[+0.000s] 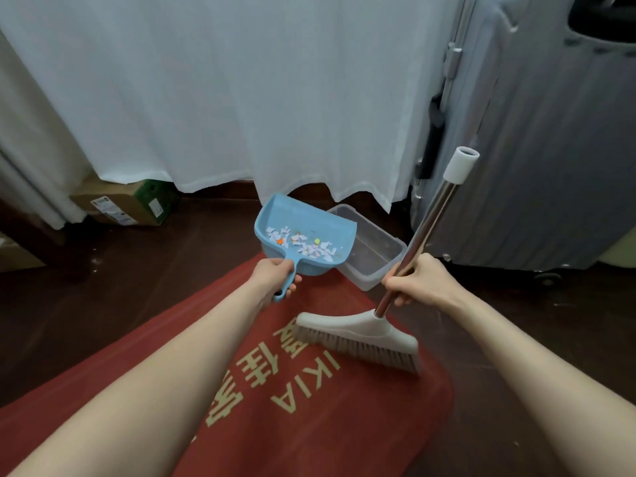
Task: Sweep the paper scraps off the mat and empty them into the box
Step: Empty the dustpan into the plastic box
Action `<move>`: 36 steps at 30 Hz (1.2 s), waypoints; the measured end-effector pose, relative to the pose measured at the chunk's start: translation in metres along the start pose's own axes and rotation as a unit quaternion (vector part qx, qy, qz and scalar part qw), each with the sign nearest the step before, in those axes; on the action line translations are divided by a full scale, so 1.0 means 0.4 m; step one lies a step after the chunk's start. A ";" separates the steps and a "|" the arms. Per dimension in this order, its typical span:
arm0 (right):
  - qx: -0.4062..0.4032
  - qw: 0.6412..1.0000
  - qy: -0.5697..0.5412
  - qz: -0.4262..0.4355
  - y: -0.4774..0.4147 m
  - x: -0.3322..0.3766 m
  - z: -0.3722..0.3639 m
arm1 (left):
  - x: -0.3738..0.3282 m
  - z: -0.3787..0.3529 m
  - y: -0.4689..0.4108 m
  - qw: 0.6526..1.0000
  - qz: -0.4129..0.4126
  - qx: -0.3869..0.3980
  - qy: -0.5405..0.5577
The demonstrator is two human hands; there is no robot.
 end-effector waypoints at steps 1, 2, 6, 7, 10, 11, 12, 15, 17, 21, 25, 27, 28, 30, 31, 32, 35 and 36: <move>-0.002 1.000 0.002 0.002 -0.004 -0.003 -0.005 | 0.000 -0.008 -0.006 1.000 0.000 0.002 -0.002; -0.005 1.000 0.004 0.005 -0.007 -0.005 -0.010 | 0.000 -0.016 -0.012 1.000 0.001 0.004 -0.004; -0.037 0.999 -0.005 0.014 -0.014 -0.010 -0.040 | 0.005 -0.042 -0.027 1.000 0.012 0.014 -0.002; -0.047 0.999 -0.007 0.012 -0.015 -0.010 -0.044 | 0.003 -0.047 -0.028 1.000 0.014 0.015 -0.001; -0.065 0.998 -0.005 0.010 -0.016 -0.004 -0.050 | -0.002 -0.060 -0.036 1.000 0.018 0.018 -0.001; -0.068 0.998 -0.004 0.009 -0.016 -0.003 -0.050 | -0.006 -0.063 -0.037 1.000 0.021 0.020 -0.002; -0.071 0.997 -0.005 0.007 -0.018 -0.004 -0.050 | -0.009 -0.067 -0.040 0.999 0.024 0.022 -0.003; -0.078 0.997 -0.004 0.002 -0.020 -0.006 -0.051 | -0.024 -0.073 -0.048 0.999 0.030 0.033 -0.014; -0.078 0.997 0.003 -0.001 -0.021 -0.005 -0.052 | -0.038 -0.077 -0.051 0.998 0.020 0.045 -0.037; -0.082 0.997 0.005 -0.001 -0.025 -0.008 -0.053 | -0.070 -0.078 -0.067 0.988 -0.048 0.071 -0.131; -0.077 0.997 0.007 -0.001 -0.027 -0.010 -0.051 | -0.107 -0.083 -0.094 0.940 -0.155 0.056 -0.300; -0.075 0.997 0.010 0.000 -0.026 -0.010 -0.052 | -0.124 -0.091 -0.105 0.917 -0.179 0.052 -0.351; -0.074 0.997 0.011 0.000 -0.026 -0.010 -0.052 | -0.132 -0.096 -0.111 0.906 -0.189 0.053 -0.374; -0.071 0.997 0.009 -0.002 -0.026 -0.011 -0.050 | -0.141 -0.108 -0.122 0.881 -0.210 0.054 -0.421; -0.068 0.998 0.008 -0.002 -0.027 -0.012 -0.050 | -0.144 -0.115 -0.126 0.868 -0.220 0.050 -0.443; -0.067 0.998 0.008 -0.003 -0.027 -0.013 -0.050 | -0.147 -0.121 -0.129 0.855 -0.228 0.046 -0.464; -0.069 0.997 0.015 -0.005 -0.029 -0.016 -0.052 | -0.152 -0.139 -0.133 0.819 -0.253 0.035 -0.514; -0.071 0.997 0.016 -0.006 -0.029 -0.017 -0.052 | -0.153 -0.145 -0.134 0.806 -0.264 0.036 -0.529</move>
Point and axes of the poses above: each hand's wrist, its own y-axis away from the middle knuckle, its own z-axis out of the back of the hand, x = y × z, the point moved 1 cm from there along -y, towards the middle knuckle, and after that the axes turned 9 degrees about -z, right-handed, at the moved point
